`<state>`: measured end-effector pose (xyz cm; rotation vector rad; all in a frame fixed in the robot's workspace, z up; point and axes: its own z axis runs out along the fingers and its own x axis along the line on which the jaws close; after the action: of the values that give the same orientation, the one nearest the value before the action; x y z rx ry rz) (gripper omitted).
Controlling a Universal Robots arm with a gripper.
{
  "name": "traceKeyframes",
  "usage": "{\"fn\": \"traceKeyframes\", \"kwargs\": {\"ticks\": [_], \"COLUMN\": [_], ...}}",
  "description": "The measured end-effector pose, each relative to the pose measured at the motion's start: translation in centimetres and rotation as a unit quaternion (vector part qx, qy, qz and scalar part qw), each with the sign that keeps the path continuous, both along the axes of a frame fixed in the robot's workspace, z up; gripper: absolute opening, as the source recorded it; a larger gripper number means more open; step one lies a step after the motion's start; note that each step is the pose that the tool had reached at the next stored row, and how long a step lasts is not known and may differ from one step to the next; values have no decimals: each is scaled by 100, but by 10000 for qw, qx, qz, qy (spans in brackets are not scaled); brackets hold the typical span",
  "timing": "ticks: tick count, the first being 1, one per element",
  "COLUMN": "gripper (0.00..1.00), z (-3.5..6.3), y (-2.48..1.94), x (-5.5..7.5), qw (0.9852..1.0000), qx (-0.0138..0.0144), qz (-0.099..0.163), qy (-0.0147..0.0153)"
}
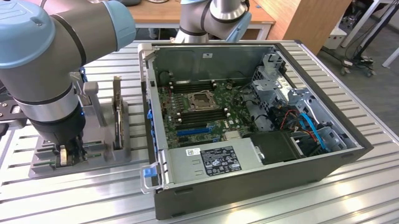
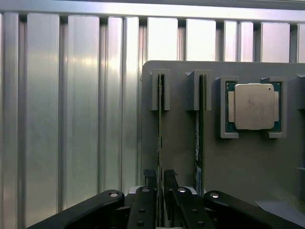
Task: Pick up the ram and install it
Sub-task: 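Pick up the ram and move it above insertion slot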
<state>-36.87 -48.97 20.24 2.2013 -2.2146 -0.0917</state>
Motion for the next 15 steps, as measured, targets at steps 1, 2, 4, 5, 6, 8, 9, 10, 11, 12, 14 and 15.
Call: {"fn": "traceKeyframes", "kwargs": {"ticks": [1, 2, 4, 5, 6, 8, 9, 10, 11, 12, 14, 15], "gripper": [21, 21, 21, 21, 21, 21, 20, 13, 11, 11, 11, 11], "z": [0, 0, 1, 1, 1, 1, 1, 1, 1, 1, 1, 1], "y": [0, 0, 0, 0, 0, 0, 0, 0, 0, 0, 0, 0], "x": [0, 0, 0, 0, 0, 0, 0, 0, 0, 0, 0, 0], "qw": [10000, 10000, 10000, 10000, 10000, 10000, 10000, 10000, 10000, 10000, 10000, 10000], "qx": [0, 0, 0, 0, 0, -1, 0, 0, 0, 0, 0, 0], "qz": [0, 0, 0, 0, 0, 0, 0, 0, 0, 0, 0, 0], "qy": [0, 0, 0, 0, 0, 1, 1, 1, 1, 0, 0, 0]}}
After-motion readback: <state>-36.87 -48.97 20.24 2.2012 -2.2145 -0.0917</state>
